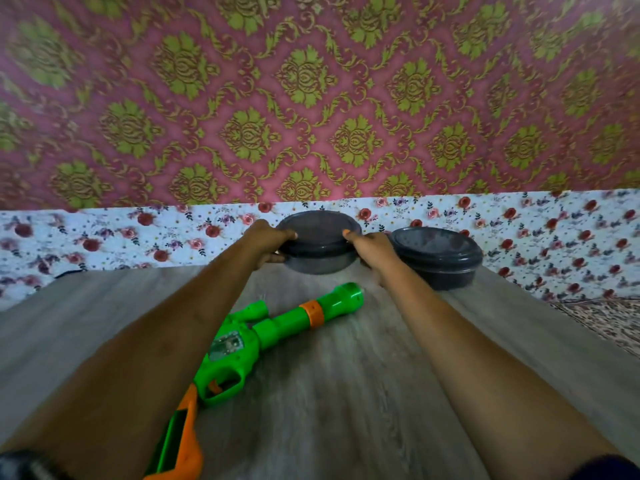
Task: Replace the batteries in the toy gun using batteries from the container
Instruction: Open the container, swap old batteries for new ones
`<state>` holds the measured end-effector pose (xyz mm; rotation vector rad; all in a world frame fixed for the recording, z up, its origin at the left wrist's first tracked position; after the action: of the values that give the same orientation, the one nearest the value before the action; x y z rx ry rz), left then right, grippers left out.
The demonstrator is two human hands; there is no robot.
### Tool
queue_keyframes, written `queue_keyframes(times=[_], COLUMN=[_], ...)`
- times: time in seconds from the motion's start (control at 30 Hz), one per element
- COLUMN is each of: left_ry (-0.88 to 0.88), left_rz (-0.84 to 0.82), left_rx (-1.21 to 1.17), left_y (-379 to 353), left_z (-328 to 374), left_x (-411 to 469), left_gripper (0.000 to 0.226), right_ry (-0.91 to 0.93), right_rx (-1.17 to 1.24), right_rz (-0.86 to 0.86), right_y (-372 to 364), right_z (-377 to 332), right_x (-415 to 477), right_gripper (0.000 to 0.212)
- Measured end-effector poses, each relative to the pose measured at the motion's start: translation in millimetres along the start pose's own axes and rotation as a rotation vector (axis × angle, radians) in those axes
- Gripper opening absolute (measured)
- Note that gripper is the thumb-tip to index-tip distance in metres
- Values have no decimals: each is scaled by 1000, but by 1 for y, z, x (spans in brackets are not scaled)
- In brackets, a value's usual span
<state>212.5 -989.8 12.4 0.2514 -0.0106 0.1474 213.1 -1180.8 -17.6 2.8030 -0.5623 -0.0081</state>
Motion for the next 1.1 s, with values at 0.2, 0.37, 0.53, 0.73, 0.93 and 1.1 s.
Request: queue_keyframes(times=[0.2, 0.37, 0.53, 0.73, 0.93, 1.1], left_ry=[-54, -19, 2, -14, -59, -651], left_rz=[-137, -242, -368, -356, -382, -337], left_rx=[7, 50, -13, 19, 77, 556], left_y=[-13, -46, -72, -80, -69, -61], left_z=[34, 27, 1, -24, -35, -14], left_x=[-84, -178, -265, -315, -332, -344], left_gripper=[39, 38, 12, 26, 28, 64], right_ry=[10, -21, -17, -27, -82, -11], right_rx=[69, -11, -118, -88, -5, -113], right_rz=[57, 155, 205, 212, 114, -15], right_y=[84, 164, 221, 246, 239, 235], right_z=[0, 30, 63, 96, 106, 109], right_x=[-64, -155, -234, -287, -314, -333], right_gripper=[48, 34, 44, 51, 41, 107])
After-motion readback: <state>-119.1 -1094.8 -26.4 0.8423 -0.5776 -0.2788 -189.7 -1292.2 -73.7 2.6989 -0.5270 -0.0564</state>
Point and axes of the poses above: each hand's wrist, its own x-axis towards the middle knuckle, its own y-axis out of the back of the hand, z = x × y, the point moved 2 cm from there along x, towards the middle knuckle, and after that the axes turned 6 degrees about z, right-handed, at the moved point
